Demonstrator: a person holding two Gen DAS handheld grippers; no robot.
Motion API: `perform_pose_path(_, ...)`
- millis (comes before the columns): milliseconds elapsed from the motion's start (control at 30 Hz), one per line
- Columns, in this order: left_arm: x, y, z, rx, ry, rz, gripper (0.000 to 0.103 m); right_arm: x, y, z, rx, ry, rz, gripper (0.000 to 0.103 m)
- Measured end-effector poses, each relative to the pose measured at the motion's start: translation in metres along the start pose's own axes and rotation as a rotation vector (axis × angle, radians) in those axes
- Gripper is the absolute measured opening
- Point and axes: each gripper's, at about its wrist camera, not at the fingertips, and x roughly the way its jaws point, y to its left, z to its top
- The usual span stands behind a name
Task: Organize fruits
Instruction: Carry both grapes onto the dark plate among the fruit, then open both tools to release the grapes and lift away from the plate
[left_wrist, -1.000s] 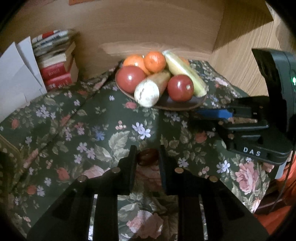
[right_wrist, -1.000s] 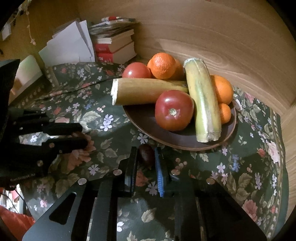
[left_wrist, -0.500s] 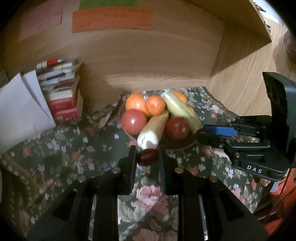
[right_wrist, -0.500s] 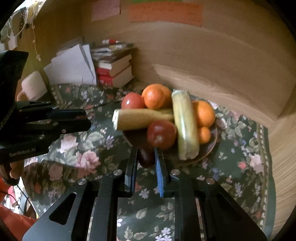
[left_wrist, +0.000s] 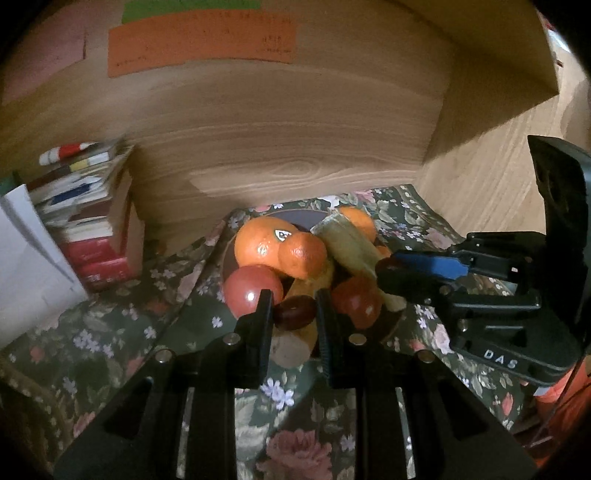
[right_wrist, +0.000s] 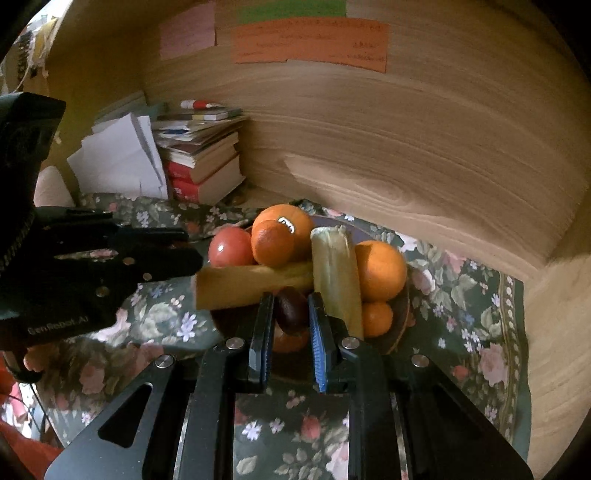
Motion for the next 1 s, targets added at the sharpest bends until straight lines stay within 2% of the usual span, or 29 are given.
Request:
perform_pose_path(267,0.027,0.004,0.011,-0.009,0.037,-0.023,0.022,0.02,-0.006,0.006,0.008,0.031,0.002,0.017)
perform_pose_path(467,0.032,0.006,0.013,-0.011,0.041,-0.032,0.023,0.026,-0.008,0.006,0.008,0.034,0.006,0.017)
perform_pose_path(567,0.03,0.004,0.014,-0.002,0.038,-0.034,0.032,0.027,-0.01,0.006,0.017,0.037,0.011,0.018)
perform_pose_path(633,0.024,0.004,0.014,-0.002,0.015,-0.016,0.05,0.025,-0.012,0.006,0.028,0.031,0.012,0.026)
perform_pose_path(700,0.019,0.004,0.014,-0.003,-0.012,0.005,0.052,0.022,-0.014,0.006,0.032,0.014,0.0,0.034)
perform_pose_path(733,0.017,0.005,0.015,-0.006,-0.016,0.006,0.052,0.021,-0.014,0.007,0.035,0.008,-0.001,0.035)
perform_pose_path(867,0.001,0.009,0.017,-0.036,-0.053,0.014,0.052,0.008,-0.019,0.008,0.051,-0.028,-0.009,0.035)
perform_pose_path(1000,-0.025,0.007,0.02,-0.044,-0.128,0.041,0.052,-0.016,-0.02,0.013,0.069,-0.091,-0.026,0.035)
